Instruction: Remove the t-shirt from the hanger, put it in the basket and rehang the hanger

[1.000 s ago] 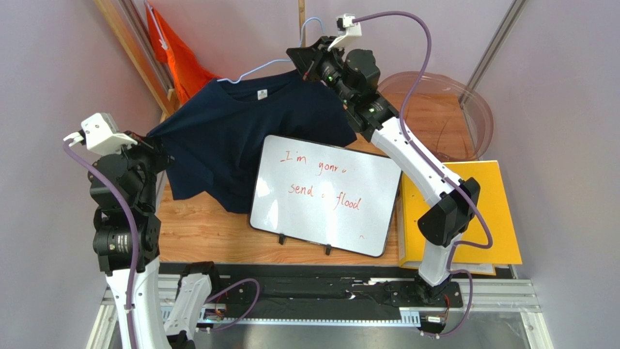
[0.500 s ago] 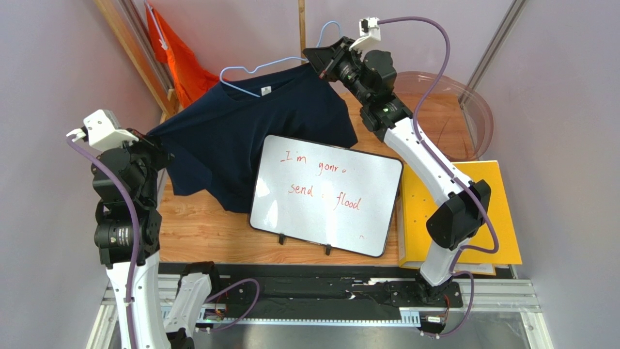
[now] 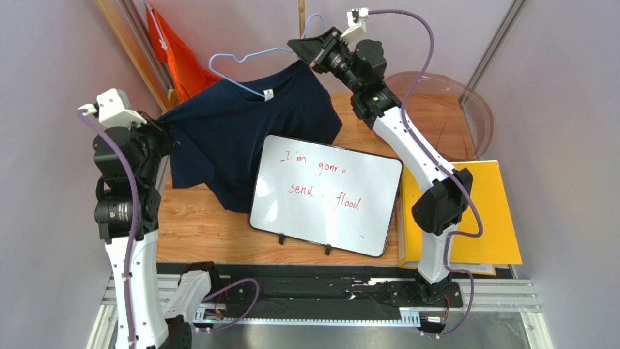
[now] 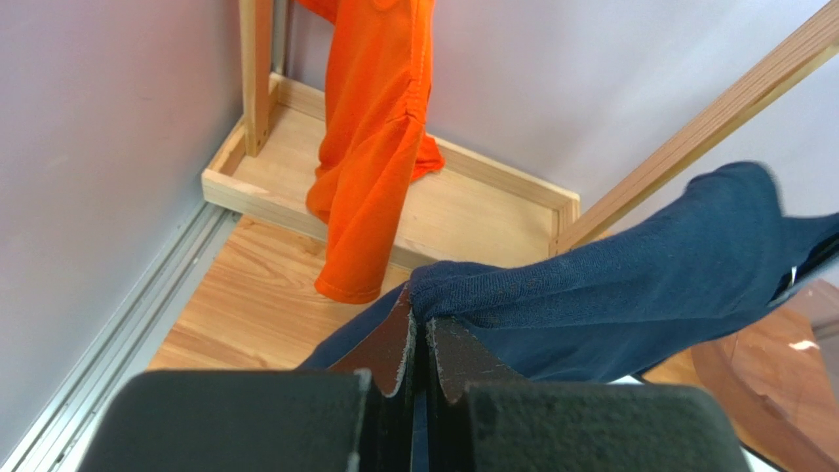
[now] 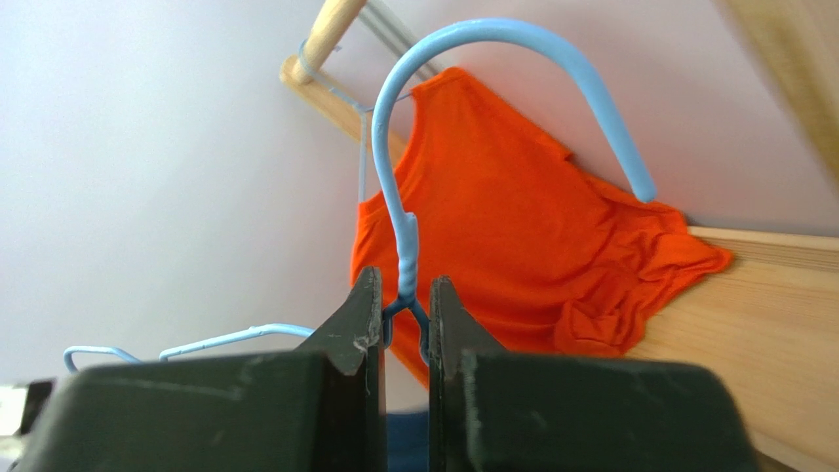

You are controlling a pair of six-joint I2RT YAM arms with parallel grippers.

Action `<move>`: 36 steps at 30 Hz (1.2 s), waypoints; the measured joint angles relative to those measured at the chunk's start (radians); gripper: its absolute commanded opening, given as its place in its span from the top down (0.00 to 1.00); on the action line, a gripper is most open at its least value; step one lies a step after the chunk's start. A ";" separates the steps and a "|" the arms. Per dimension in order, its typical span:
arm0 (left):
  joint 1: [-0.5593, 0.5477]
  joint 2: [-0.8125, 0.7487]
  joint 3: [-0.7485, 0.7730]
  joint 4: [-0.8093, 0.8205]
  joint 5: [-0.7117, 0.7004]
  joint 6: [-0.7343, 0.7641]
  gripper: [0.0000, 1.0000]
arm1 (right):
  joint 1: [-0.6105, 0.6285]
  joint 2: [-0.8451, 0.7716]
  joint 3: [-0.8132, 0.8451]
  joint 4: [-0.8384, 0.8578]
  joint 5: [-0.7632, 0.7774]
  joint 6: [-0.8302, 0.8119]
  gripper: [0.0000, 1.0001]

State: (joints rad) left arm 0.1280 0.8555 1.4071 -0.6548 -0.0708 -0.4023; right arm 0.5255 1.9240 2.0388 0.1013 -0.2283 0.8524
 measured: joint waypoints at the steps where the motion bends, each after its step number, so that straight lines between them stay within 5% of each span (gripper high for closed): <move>1: 0.000 0.015 0.002 0.003 0.008 0.003 1.00 | 0.012 0.014 0.025 -0.007 -0.006 0.000 1.00; 13: 0.002 0.208 0.138 -0.054 -0.040 0.059 1.00 | 0.219 0.124 0.239 -0.045 -0.124 0.019 1.00; 20: 0.003 0.250 0.208 -0.095 -0.175 0.132 1.00 | 0.186 0.023 0.131 -0.114 -0.100 -0.037 1.00; 27: 0.004 0.306 0.208 -0.108 -0.166 0.158 1.00 | 0.142 -0.134 0.087 -0.175 -0.045 -0.141 1.00; 28: 0.005 0.315 0.208 -0.107 -0.143 0.159 0.96 | 0.143 -0.150 0.085 -0.177 -0.041 -0.151 1.00; 29: 0.005 0.326 0.208 -0.107 -0.111 0.162 0.84 | 0.143 -0.174 0.080 -0.177 -0.035 -0.164 1.00; 30: 0.005 0.333 0.208 -0.108 -0.087 0.164 0.62 | 0.145 -0.193 0.073 -0.179 -0.032 -0.174 1.00; 33: 0.005 0.361 0.206 -0.117 -0.010 0.161 0.33 | 0.146 -0.234 0.064 -0.181 -0.031 -0.204 1.00; 36: 0.005 0.369 0.206 -0.142 0.024 0.164 0.24 | 0.146 -0.243 0.064 -0.188 -0.034 -0.240 1.00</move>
State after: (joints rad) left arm 0.1329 1.2240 1.6135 -0.7967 -0.0471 -0.2382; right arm 0.6720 1.6806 2.1033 -0.0868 -0.2626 0.6125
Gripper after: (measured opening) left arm 0.692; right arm 0.081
